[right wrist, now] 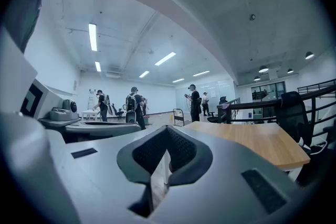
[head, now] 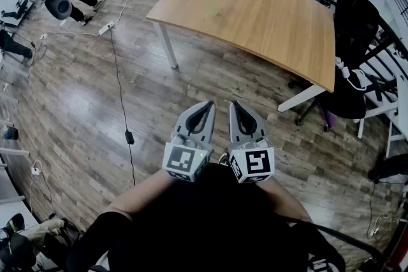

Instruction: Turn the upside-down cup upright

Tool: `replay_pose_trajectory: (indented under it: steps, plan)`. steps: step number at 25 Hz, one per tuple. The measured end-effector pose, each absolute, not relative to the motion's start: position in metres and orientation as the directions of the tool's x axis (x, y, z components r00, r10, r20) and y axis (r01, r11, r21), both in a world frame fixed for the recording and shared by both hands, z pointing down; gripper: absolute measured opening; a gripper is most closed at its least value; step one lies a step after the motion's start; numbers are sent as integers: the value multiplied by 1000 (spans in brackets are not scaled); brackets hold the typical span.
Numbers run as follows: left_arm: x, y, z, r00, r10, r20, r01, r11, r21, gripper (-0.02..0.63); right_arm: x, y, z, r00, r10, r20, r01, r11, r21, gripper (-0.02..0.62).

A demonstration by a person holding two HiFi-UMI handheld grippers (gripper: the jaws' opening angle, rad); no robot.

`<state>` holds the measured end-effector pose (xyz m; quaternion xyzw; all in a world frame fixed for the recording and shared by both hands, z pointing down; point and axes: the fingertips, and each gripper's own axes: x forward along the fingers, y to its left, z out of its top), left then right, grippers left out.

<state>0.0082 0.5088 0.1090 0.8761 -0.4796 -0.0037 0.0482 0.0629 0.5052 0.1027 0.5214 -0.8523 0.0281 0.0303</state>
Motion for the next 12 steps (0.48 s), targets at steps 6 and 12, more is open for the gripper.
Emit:
replay_pose_trajectory:
  steps: [6, 12]
  plan:
    - [4, 506, 110, 548, -836, 36, -834, -542, 97, 8, 57, 505, 106, -451, -888, 93, -892, 452, -9, 14]
    - [-11, 499, 112, 551, -834, 34, -832, -546, 100, 8, 44, 498, 108, -440, -893, 94, -897, 442, -1, 14]
